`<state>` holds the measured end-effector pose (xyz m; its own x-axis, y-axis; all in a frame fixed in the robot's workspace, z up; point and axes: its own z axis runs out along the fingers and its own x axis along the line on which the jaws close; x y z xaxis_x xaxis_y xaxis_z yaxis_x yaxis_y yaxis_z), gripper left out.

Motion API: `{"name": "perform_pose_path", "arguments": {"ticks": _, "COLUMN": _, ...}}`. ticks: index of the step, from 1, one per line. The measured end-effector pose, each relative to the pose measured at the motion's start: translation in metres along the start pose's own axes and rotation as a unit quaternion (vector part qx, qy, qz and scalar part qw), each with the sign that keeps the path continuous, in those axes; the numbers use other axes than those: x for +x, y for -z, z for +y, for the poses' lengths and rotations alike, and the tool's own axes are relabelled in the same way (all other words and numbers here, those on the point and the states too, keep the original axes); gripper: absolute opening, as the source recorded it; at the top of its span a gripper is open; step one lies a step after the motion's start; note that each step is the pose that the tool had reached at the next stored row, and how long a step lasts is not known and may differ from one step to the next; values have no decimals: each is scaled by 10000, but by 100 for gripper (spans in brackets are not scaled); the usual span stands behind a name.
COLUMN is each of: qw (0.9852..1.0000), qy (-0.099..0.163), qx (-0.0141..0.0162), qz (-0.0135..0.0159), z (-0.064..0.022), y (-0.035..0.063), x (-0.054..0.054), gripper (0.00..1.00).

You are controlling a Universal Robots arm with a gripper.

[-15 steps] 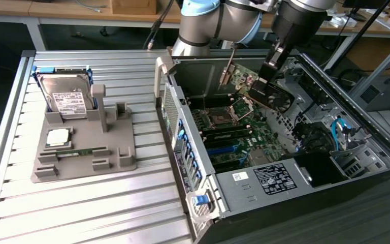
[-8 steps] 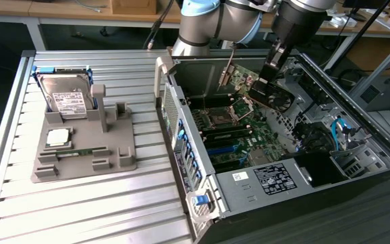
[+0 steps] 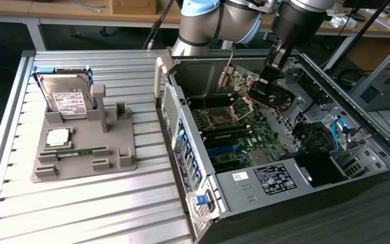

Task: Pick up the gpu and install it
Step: 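Insert the gpu into the slot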

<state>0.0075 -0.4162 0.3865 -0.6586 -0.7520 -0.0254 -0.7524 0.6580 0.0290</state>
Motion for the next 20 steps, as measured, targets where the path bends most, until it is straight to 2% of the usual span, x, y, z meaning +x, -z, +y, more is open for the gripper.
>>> {"name": "perform_pose_path", "arguments": {"ticks": 10, "qw": 9994, "qy": 350, "qx": -9, "qz": 10, "z": 0, "y": -2, "x": 0, "gripper": 27}}
{"name": "perform_pose_path", "arguments": {"ticks": 20, "qw": 9978, "qy": 666, "qx": -17, "qz": 19, "z": 0, "y": -2, "x": 0, "gripper": 27}}
